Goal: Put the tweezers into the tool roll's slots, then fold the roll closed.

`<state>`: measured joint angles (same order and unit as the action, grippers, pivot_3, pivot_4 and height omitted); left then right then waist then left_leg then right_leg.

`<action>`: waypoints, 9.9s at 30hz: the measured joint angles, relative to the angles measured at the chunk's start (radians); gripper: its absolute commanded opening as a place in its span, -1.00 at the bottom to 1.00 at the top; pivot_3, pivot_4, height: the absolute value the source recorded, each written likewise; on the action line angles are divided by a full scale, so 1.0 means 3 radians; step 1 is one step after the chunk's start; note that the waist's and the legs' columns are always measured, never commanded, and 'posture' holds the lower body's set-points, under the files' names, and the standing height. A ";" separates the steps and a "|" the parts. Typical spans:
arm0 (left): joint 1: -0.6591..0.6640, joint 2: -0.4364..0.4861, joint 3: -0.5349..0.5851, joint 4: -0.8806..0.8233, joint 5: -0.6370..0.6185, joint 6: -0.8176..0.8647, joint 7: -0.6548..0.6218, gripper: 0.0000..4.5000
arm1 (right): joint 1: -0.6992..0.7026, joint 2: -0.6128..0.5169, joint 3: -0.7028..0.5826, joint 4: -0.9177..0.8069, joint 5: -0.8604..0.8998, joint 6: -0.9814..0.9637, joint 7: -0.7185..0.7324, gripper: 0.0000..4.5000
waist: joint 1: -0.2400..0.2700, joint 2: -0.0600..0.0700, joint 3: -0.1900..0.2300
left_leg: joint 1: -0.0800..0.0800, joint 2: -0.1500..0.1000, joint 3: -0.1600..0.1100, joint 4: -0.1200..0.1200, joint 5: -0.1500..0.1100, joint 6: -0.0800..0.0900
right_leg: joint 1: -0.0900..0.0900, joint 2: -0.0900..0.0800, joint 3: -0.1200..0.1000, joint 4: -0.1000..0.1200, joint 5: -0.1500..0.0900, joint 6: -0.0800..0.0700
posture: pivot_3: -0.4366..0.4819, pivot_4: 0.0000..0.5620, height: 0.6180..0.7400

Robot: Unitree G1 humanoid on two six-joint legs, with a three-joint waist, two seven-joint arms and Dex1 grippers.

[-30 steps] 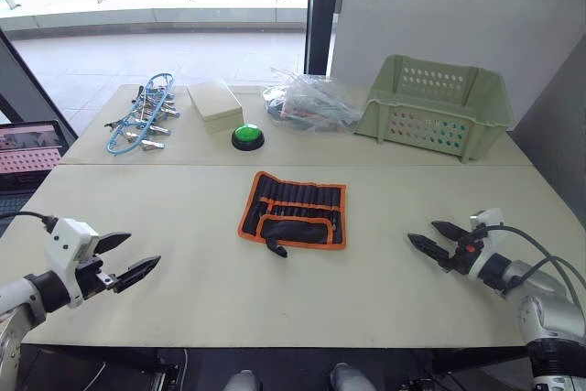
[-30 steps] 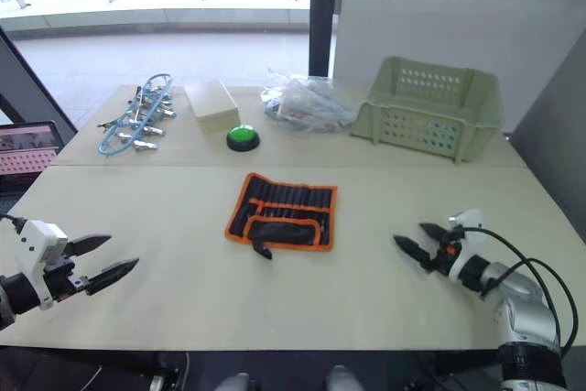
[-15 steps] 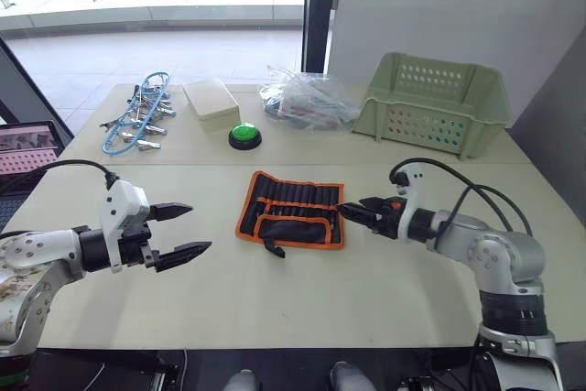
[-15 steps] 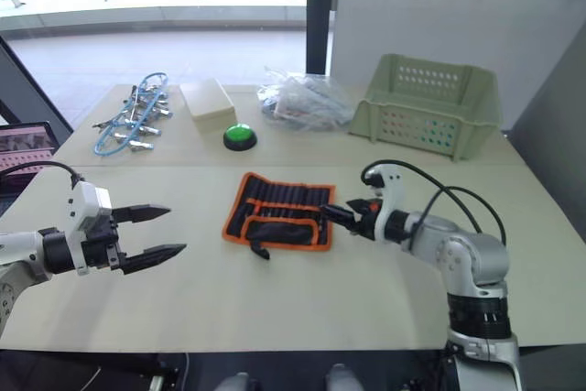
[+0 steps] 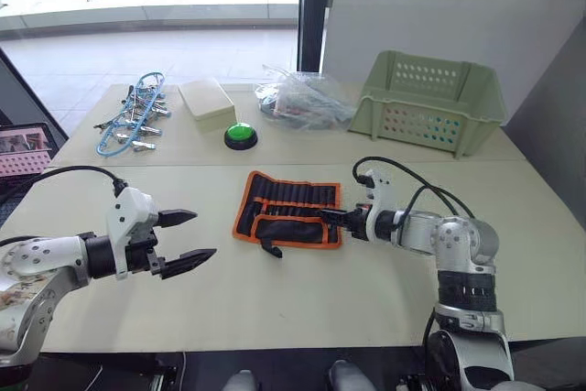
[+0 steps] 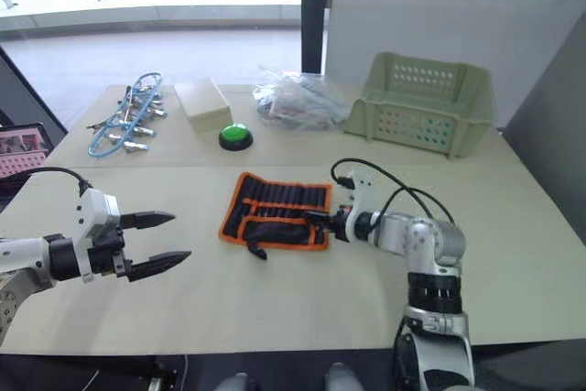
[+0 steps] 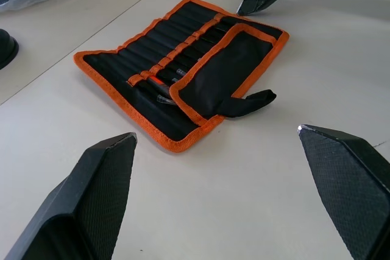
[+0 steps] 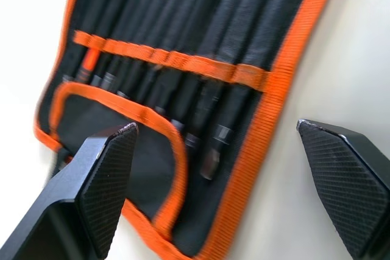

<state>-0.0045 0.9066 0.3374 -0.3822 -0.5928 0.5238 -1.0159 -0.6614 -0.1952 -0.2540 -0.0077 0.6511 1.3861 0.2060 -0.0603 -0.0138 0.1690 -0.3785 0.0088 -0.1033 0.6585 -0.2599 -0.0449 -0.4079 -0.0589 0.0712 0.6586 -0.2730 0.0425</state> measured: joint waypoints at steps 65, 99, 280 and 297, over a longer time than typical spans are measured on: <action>0.0454 -0.0395 -0.0152 0.0085 0.0430 -0.0511 0.0343 1.00 | -0.0592 0.0301 -0.0348 0.1063 -0.0126 0.0167 0.0158 -0.98 | -0.0033 0.0011 0.0005 | -0.0025 -0.0003 0.0005 0.0001 0.0000 0.0001 | -0.0037 -0.0003 0.0003 0.0018 0.0002 -0.0002 | -0.05 -0.47 1.00; -0.0165 -0.0823 -0.0328 0.0076 -0.0309 0.0760 0.0941 1.00 | 0.0384 -0.0679 0.1557 0.0455 -0.1320 -0.3238 0.2189 -0.53 | -0.0025 0.0006 0.0003 | -0.0029 0.0000 0.0007 0.0008 0.0001 -0.0001 | -0.0040 -0.0003 0.0000 0.0021 0.0003 -0.0005 | -0.05 -0.47 1.00; -0.1940 -0.2376 -0.1915 0.2297 0.1314 -0.0122 0.0843 -0.99 | -0.1269 0.0065 0.1080 0.3952 -0.2091 -0.4567 0.0944 -1.00 | -0.0035 -0.0012 -0.0035 | 0.0083 -0.0008 -0.0005 -0.0014 0.0003 -0.0005 | 0.0081 -0.0004 0.0001 -0.0010 0.0003 -0.0002 | -0.05 -0.47 1.00; -0.1121 -0.1537 -0.0995 0.0387 0.0919 0.0251 0.1036 -0.33 | -0.0565 -0.0571 0.0755 0.2849 -0.1808 -0.5467 0.1929 -0.62 | -0.0031 -0.0001 -0.0022 | -0.0020 -0.0007 -0.0004 -0.0001 0.0006 -0.0010 | -0.0016 -0.0007 0.0004 0.0013 0.0005 -0.0004 | -0.05 -0.47 1.00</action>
<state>-0.3409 0.4456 0.0389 -0.2661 -0.3170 0.5992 -0.7050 -0.8310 -0.3665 -0.0274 0.8471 0.1088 -0.2540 0.7845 -0.0697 -0.0140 0.1623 -0.3845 0.0068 -0.1043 0.6582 -0.2580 -0.0477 -0.4128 -0.0610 0.0724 0.6625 -0.2715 0.0412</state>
